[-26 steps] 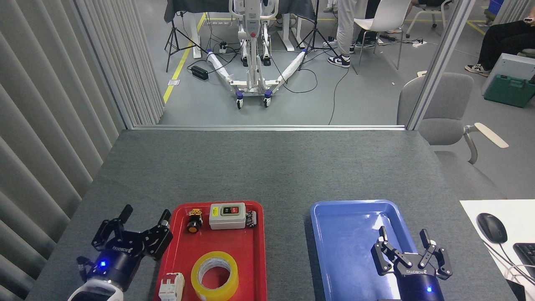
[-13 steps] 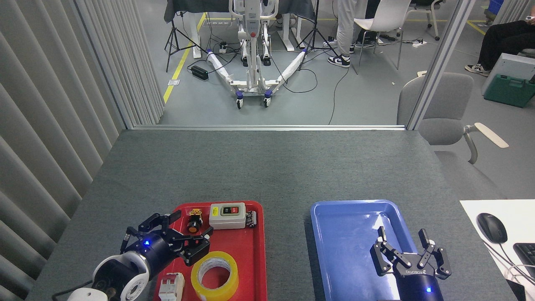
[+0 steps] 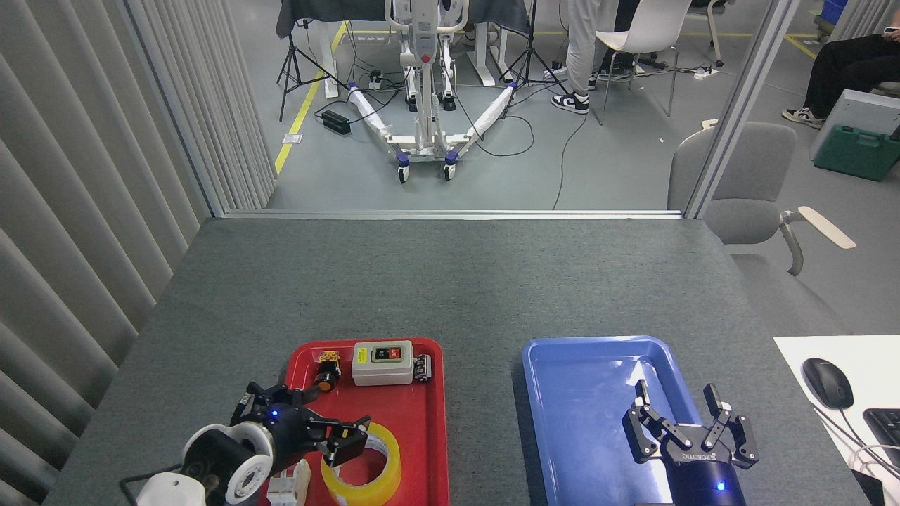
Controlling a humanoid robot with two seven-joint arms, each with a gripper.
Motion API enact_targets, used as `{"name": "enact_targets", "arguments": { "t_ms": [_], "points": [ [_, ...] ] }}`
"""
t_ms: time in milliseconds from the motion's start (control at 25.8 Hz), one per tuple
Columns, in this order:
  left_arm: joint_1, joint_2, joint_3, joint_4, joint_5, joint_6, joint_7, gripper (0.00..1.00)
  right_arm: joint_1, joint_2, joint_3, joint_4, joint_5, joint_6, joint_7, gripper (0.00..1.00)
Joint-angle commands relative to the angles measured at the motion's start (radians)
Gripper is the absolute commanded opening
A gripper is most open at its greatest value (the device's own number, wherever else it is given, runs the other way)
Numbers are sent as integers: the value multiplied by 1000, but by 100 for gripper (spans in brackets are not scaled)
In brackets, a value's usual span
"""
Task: Place and move tape with both arms
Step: 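Move the left gripper down onto the yellow tape roll and grasp it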
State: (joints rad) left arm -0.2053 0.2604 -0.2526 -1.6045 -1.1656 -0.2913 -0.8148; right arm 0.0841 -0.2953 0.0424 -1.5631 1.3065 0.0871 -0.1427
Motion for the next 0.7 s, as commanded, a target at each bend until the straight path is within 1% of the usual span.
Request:
{"name": "enact_targets", "arguments": {
  "t_ms": [0, 78, 310, 388, 465, 543, 659],
  "points": [
    [-43, -7, -76, 57, 0, 1, -4, 99, 0, 2, 1, 0, 0, 0, 0, 100],
    [-54, -7, -88, 74, 0, 1, -6, 96, 2, 2, 4, 0, 0, -1, 0, 100],
    [-54, 0, -89, 103, 0, 0, -26, 96, 0, 8, 1, 8, 4, 2, 0, 100],
    [-52, 2, -93, 107, 0, -5, -55, 92, 2, 8, 1, 6, 4, 0, 0, 100],
    [-54, 5, -109, 112, 0, -9, -84, 91, 3, 8, 1, 8, 4, 0, -1, 100],
    [-57, 7, -114, 129, 0, -11, -95, 90, 3, 15, 2, 6, 5, 0, -14, 100],
    [-72, 7, -116, 158, 0, -12, -96, 86, 2, 16, 2, 2, 5, 0, -28, 100]
  ]
}}
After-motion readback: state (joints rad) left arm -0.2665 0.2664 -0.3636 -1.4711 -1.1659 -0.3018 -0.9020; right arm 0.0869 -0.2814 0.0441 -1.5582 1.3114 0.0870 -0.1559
